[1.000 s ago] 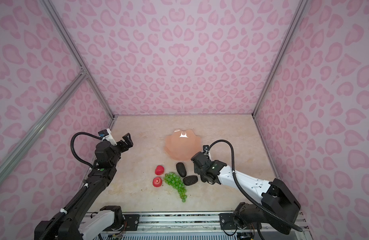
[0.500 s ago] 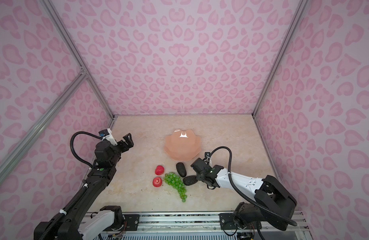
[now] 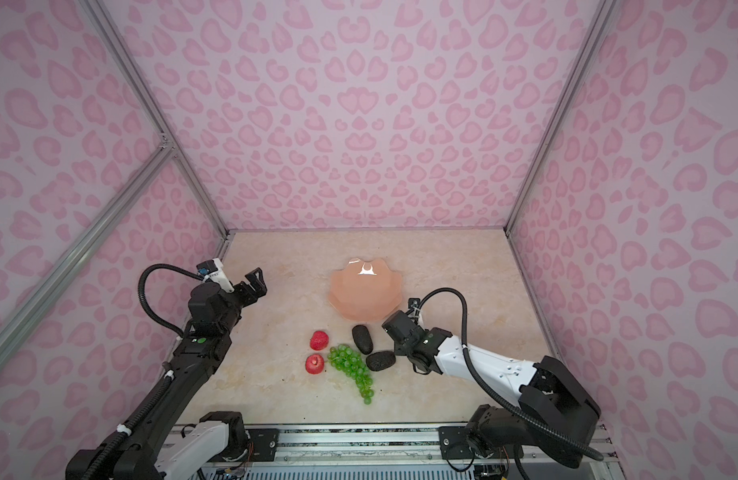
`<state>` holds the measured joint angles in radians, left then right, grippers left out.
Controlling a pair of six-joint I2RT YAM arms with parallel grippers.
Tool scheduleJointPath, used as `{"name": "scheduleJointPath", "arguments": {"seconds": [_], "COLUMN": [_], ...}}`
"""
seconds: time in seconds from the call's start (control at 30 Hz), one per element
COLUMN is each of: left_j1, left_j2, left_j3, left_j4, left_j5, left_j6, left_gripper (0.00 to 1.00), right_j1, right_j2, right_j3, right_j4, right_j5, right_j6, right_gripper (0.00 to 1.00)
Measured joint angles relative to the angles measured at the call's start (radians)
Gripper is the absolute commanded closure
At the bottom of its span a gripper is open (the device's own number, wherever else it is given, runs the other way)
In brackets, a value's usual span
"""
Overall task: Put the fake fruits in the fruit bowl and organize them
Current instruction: 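Grasp the dark avocado with the right gripper and lift it over the bowl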
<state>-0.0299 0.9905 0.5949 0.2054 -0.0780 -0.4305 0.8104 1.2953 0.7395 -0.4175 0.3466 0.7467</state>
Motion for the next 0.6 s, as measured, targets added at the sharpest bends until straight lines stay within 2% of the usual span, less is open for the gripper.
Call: {"name": "scheduleJointPath", "arguments": {"seconds": [0.1,0.2,0.33,0.6], "left_j1": [0.0,0.0,0.0,-0.003], "left_j2": [0.0,-0.003,-0.031,-0.125], "left_j3": [-0.004,-0.011,-0.022,-0.056], "left_j4": [-0.002,-0.011,-0.04,-0.108], "left_j5": [0.004,0.018,0.03,0.092], "left_j6": [-0.008,-0.018,-0.032,-0.058], "left_gripper": [0.0,0.0,0.0,0.0], "right_j1": [-0.009,-0.036,-0.074,-0.097], "right_j2": [-0.012,0.042,0.19,0.543], "right_j3": [0.065,0.161,0.325,0.636], "right_j4": [0.022,0.072,0.14,0.155], "right_j5": [0.026,0.031,0.006,-0.137], "right_j6": [-0.053,-0.118,-0.2,-0.315], "right_gripper": [0.63,0.64,0.64,0.66]}}
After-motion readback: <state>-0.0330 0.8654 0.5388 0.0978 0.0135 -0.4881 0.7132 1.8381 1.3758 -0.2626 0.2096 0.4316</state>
